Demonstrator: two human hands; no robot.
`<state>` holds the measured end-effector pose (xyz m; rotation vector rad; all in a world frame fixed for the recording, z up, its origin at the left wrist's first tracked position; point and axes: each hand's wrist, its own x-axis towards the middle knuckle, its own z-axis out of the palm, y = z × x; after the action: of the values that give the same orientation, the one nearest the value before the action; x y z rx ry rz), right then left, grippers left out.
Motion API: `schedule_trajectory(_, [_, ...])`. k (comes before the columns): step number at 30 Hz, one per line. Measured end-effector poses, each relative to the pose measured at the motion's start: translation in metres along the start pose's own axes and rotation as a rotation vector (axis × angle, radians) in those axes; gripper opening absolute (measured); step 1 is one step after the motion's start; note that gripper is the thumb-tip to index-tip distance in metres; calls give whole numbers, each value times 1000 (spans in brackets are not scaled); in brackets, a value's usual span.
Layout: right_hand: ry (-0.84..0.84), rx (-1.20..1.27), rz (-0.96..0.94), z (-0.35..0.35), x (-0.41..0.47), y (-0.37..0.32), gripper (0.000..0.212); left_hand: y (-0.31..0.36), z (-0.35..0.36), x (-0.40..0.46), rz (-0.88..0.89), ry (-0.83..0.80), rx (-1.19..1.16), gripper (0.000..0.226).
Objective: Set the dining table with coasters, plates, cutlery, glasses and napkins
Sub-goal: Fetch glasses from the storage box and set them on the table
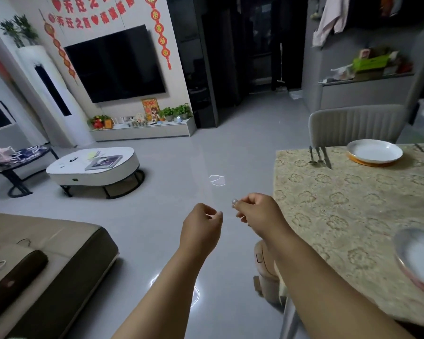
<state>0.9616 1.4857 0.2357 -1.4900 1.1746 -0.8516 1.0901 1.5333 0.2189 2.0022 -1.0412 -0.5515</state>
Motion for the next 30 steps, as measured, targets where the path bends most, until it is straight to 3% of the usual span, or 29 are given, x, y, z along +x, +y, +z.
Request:
schedule_trajectory(6, [13, -9, 37, 55, 6, -10, 20, -39, -49, 33, -12, -28, -60, 12])
schedule_trajectory(17, [57, -16, 125, 100, 96, 9, 19, -63, -48, 125, -10, -151, -66, 9])
schedule_trajectory(30, [321, 55, 162, 52, 318, -11, 20, 13, 31, 351, 105, -330, -47, 8])
